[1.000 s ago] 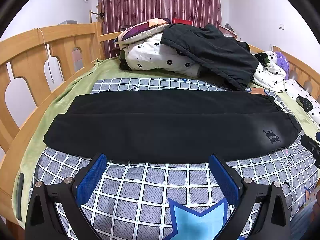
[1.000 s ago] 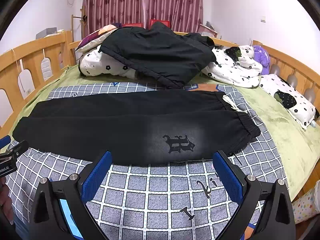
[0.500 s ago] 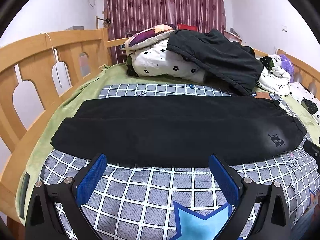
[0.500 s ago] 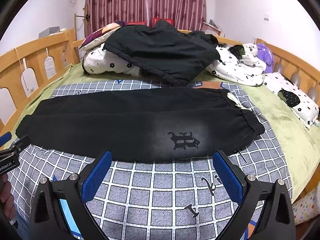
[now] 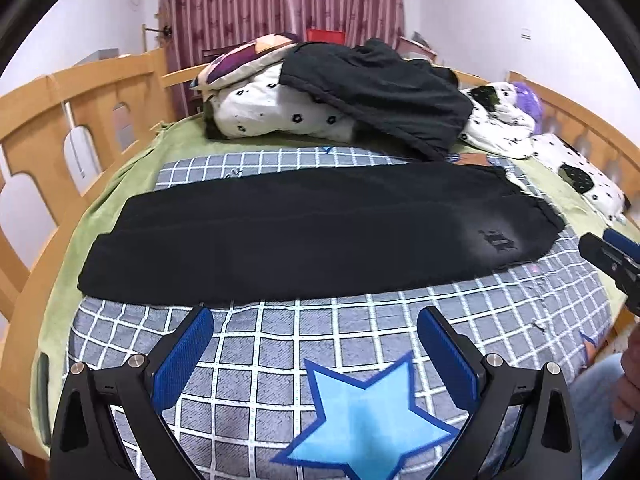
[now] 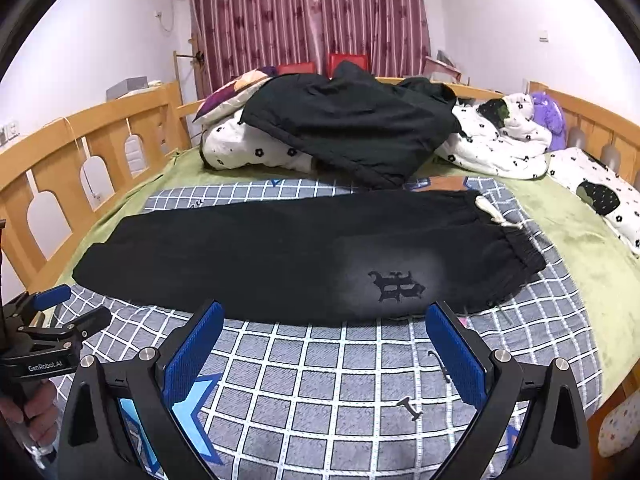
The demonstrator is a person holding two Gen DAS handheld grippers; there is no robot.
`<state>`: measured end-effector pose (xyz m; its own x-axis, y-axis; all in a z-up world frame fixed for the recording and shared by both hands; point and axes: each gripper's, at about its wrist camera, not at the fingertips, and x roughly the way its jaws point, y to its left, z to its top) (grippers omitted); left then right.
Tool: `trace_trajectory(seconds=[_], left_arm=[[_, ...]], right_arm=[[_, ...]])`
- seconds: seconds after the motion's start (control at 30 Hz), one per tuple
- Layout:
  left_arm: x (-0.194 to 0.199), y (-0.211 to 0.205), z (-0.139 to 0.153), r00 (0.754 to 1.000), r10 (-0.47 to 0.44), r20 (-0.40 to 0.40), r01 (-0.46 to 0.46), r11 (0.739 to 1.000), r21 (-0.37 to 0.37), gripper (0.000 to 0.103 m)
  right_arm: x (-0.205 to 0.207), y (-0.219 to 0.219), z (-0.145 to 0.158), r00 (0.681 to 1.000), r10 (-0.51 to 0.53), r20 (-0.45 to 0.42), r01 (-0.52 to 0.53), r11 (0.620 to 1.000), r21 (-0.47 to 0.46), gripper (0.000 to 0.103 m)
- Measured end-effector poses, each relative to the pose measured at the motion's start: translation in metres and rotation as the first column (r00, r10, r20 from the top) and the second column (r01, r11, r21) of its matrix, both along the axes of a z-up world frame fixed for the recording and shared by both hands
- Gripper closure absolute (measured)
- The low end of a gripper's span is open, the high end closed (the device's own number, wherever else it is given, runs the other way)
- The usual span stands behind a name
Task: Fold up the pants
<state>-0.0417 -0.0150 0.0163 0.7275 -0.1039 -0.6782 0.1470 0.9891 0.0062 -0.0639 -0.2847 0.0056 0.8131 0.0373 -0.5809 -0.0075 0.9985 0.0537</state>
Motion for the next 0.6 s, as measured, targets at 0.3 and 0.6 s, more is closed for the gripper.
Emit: trace_trajectory(seconds=[0.3, 0.6], left_arm=[[-0.003, 0.023, 0.068, 0.999, -0.036, 0.013, 0.037, 0.999, -0.02, 0.001], [0.023, 0.061, 0.107, 1.0, 0.024, 0.003, -0.024, 1.0, -0.018, 0.001]], right_arm=[[-0.024, -0.025, 0.066, 0.997, -0.053, 0.051, 0.056, 0.996, -0.066, 0.003], [-0.018, -0.074, 0.121, 0.998, -0.03, 0.059, 0.035, 0.996, -0.083, 0.003]])
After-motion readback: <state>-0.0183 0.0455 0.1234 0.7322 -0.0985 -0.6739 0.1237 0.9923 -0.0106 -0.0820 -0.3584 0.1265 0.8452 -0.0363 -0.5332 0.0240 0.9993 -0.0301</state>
